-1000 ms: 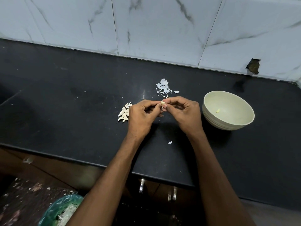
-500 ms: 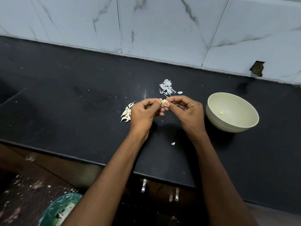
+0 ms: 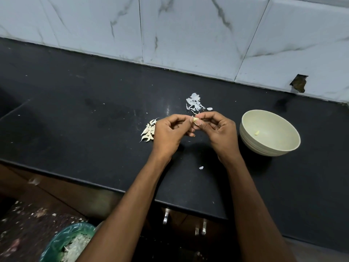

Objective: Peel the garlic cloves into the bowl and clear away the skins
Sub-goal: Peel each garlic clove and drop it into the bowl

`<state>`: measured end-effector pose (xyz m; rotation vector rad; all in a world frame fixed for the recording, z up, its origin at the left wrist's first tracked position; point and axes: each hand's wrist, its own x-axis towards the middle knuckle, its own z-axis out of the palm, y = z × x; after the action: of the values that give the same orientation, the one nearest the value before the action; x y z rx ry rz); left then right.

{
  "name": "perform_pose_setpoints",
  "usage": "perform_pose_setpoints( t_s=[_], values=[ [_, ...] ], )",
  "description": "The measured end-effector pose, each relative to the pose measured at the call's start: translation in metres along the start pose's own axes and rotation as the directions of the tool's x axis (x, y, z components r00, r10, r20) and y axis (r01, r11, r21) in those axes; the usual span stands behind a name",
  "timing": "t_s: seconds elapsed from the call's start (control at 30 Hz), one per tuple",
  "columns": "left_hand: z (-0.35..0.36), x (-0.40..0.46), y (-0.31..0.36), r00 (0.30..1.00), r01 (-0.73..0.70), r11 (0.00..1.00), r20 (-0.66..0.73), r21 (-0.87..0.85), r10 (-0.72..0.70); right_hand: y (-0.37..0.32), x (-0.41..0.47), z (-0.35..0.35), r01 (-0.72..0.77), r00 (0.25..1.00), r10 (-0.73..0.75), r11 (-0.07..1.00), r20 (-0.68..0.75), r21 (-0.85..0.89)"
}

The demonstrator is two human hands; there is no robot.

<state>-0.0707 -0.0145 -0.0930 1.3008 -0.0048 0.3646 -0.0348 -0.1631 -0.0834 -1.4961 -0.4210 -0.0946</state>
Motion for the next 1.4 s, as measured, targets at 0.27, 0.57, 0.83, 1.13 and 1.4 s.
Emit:
perform_pose_setpoints(
  t_s=[0.27,0.57,0.83,1.13,1.4],
  values=[
    [-0.002,-0.001,-0.004,0.996,-0.044,0.997,0.078,0.057,0.039,0.001,0.000,-0.004,-0.026,0.999,0.026,0.999,-0.020,-0.022],
    [0.002,0.002,-0.005,0.997,0.064,0.996,-0.031,-0.068,-0.066,0.003,0.000,0.002,-0.045,0.999,0.045,0.998,-0.010,0.048],
    [0.002,0.000,-0.008,0.997,0.017,0.990,-0.082,0.137,-0.006,0.011,0.001,0.003,0.099,0.995,-0.100,0.945,0.014,-0.313],
    [0.002,0.002,-0.012,0.995,0.016,0.992,-0.102,0.124,-0.003,0.006,0.001,0.006,0.029,0.999,-0.033,0.978,-0.013,-0.209],
    [0.004,0.003,0.001,0.975,0.193,0.929,-0.042,-0.317,-0.217,-0.001,0.001,0.005,-0.199,0.980,0.193,0.957,0.049,0.210]
  ],
)
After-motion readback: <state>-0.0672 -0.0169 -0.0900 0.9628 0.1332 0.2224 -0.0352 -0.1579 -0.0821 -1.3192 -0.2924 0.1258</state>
